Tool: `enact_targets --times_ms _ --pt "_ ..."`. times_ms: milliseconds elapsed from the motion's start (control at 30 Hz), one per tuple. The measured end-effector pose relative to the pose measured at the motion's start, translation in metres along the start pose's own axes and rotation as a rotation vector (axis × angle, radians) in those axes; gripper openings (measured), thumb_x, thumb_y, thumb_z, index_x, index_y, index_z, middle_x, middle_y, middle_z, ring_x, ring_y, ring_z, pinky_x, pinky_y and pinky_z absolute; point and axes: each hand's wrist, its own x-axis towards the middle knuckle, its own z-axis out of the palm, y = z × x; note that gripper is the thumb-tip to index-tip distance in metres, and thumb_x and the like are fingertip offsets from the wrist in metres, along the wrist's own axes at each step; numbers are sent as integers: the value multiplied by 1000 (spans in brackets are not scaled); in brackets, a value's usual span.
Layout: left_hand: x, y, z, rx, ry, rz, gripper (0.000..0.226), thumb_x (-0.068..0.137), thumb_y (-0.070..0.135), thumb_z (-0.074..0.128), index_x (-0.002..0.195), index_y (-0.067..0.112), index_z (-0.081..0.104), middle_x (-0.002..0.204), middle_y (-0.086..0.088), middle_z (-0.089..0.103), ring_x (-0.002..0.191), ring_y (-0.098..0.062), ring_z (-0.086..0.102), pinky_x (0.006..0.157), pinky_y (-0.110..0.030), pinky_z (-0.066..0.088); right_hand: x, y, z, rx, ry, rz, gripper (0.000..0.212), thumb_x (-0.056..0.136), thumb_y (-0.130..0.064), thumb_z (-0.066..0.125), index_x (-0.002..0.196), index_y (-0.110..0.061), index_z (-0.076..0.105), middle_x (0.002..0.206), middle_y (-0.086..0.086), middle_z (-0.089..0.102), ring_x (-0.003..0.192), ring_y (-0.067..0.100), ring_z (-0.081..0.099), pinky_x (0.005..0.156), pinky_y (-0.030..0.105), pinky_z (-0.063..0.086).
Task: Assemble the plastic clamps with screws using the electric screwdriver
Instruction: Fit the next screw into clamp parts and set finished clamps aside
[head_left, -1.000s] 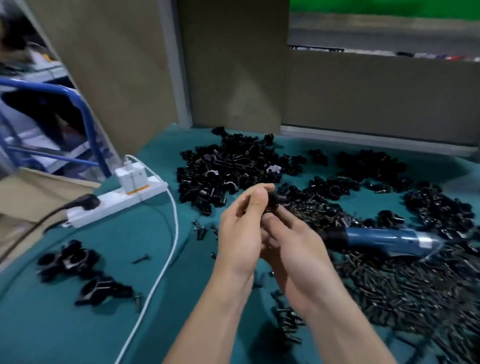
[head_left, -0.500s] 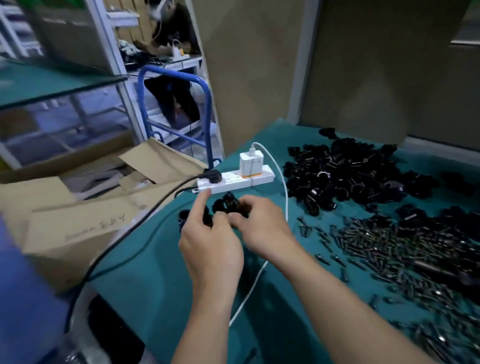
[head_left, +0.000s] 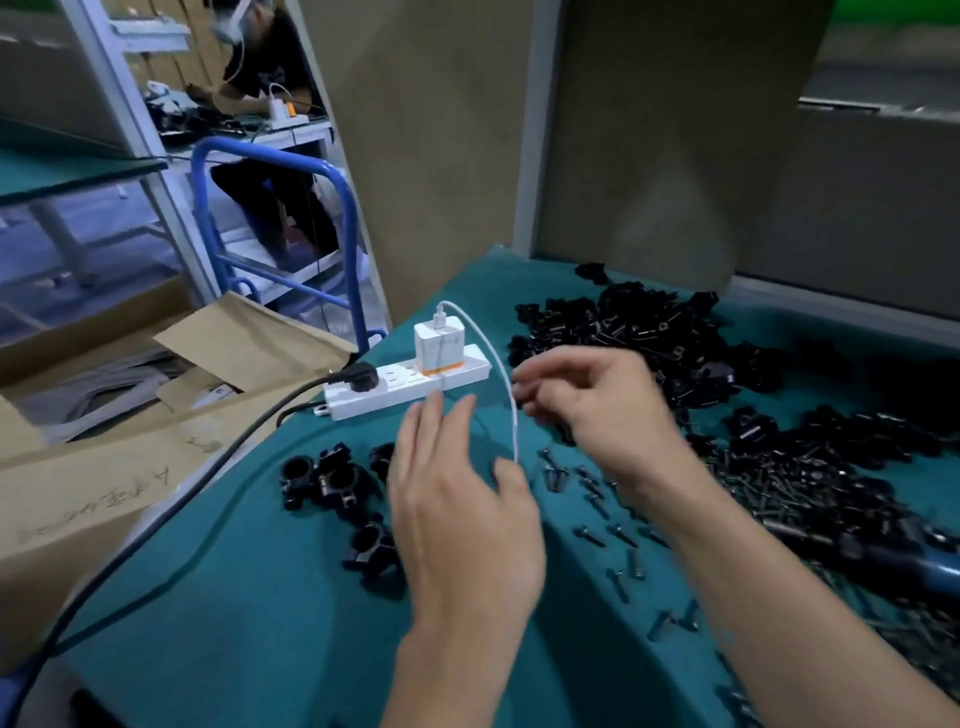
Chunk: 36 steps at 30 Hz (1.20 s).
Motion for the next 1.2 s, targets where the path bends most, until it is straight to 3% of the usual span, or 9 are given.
enact_targets --times_ms 100,167,300,433,667,767,900,1033,1200 --pt "-19 40 52 -170 -228 64 41 91 16 67 131 27 71 132 13 64 132 -9 49 120 -30 35 18 12 -70 -272 324 42 32 92 -7 62 88 -33 79 90 -10 80 79 11 72 64 20 54" --pt "-21 62 84 -196 -418 -6 37 95 23 62 130 28 70 130 15 59 127 -9 52 115 -28 39 27 29 -100 -590 293 143 42 92 -11 63 124 -38 69 114 -8 75 88 11 67 64 15 47" --pt "-11 75 139 -320 -565 -148 39 98 20 56 133 36 66 135 12 54 103 -18 67 96 -38 56 50 60 -131 -862 118 190 84 90 -10 65 162 -28 25 164 5 33 148 26 35 118 36 37" --pt "11 66 169 -386 -592 -191 55 98 13 56 140 48 55 146 4 54 92 -8 65 67 -18 49 75 87 -131 -851 54 297 87 93 -21 70 162 -31 20 150 11 49 133 33 51 104 41 50" --pt "18 50 186 -323 -562 -80 74 96 10 58 152 51 33 136 28 52 111 2 53 83 -18 43 87 105 -129 -917 216 141 59 81 -30 83 116 -37 36 101 -2 60 85 27 58 70 40 47" --pt "19 52 186 -297 -527 -55 73 95 9 59 152 48 37 132 25 57 113 -5 58 92 -32 54 75 111 -136 -835 299 101 58 76 -28 86 105 -42 37 81 -8 61 75 23 60 66 38 49" --pt "13 62 179 -202 -454 -17 67 94 15 62 150 47 43 117 29 58 103 -18 67 95 -46 55 56 116 -148 -568 354 63 49 81 -18 86 117 -38 59 107 -13 65 88 7 60 66 15 44" --pt "2 74 164 -203 -409 111 63 93 19 65 144 51 48 112 35 58 101 -16 65 97 -40 52 25 101 -164 -341 574 48 30 86 -18 82 102 -40 69 99 -17 71 74 -1 63 63 12 47" --pt "-25 80 144 -531 -766 187 45 92 49 62 130 70 53 90 21 70 85 -1 68 79 -18 49 -51 82 -167 118 485 7 38 87 1 73 93 -35 82 89 -13 79 74 1 70 67 18 55"
